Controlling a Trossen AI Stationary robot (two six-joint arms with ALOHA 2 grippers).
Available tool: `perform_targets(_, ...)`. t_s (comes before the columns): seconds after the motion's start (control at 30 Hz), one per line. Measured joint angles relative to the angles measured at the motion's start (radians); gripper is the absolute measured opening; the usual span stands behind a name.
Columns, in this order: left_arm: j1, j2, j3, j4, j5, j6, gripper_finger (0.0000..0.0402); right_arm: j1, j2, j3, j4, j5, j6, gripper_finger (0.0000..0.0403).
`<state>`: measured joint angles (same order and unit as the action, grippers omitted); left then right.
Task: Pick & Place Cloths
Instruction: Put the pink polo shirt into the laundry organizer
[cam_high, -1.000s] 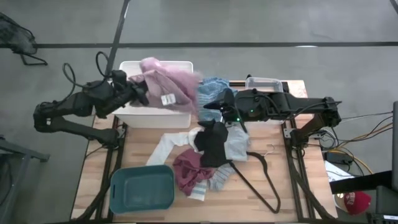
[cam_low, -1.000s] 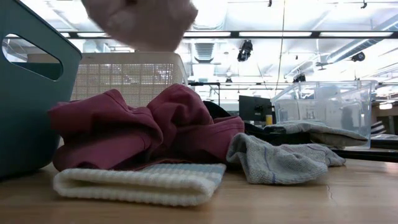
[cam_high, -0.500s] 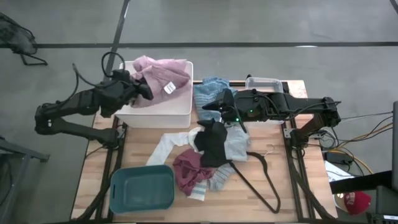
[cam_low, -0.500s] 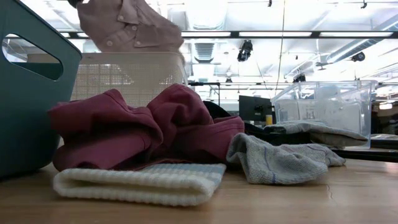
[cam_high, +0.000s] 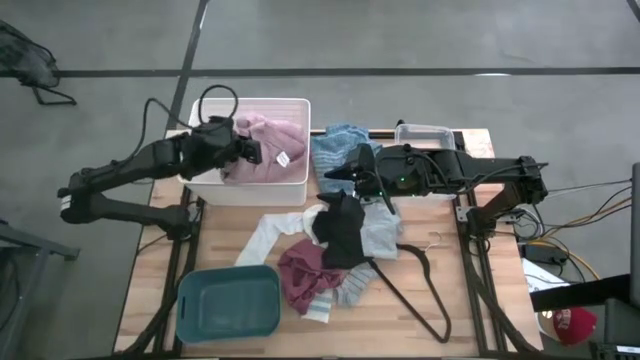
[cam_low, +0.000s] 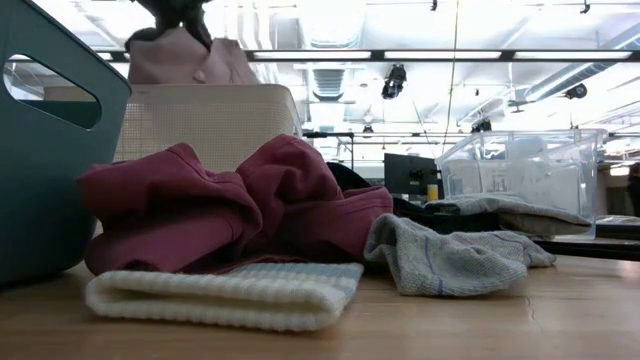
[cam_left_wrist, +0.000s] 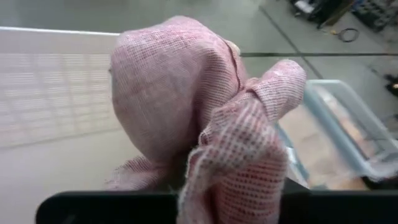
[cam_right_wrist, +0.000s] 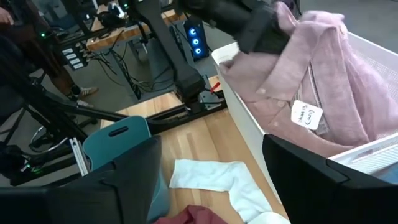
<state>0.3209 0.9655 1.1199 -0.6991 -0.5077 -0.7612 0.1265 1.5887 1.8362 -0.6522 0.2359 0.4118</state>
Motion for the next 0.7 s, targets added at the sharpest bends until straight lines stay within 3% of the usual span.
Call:
perform_targets(0.17, 0.079, 0.008, -0.046, 0.014, 0.068, -0.023, 0.0039, 0.000, 0.000, 0.000, 0.000, 0.000, 0.000, 0.0259)
perform_targets(0.37, 0.165, 0.029, -0.113, 0.085, 0.288, -0.093, 0.0039, 0.000, 0.000, -0.002, -0.001, 0.000, 0.000, 0.0246)
perform_targets(0.7, 0.227, 0.044, -0.159, 0.091, 0.313, -0.056, 0.0041, 0.000, 0.001, -0.010, -0.002, 0.001, 0.000, 0.0233)
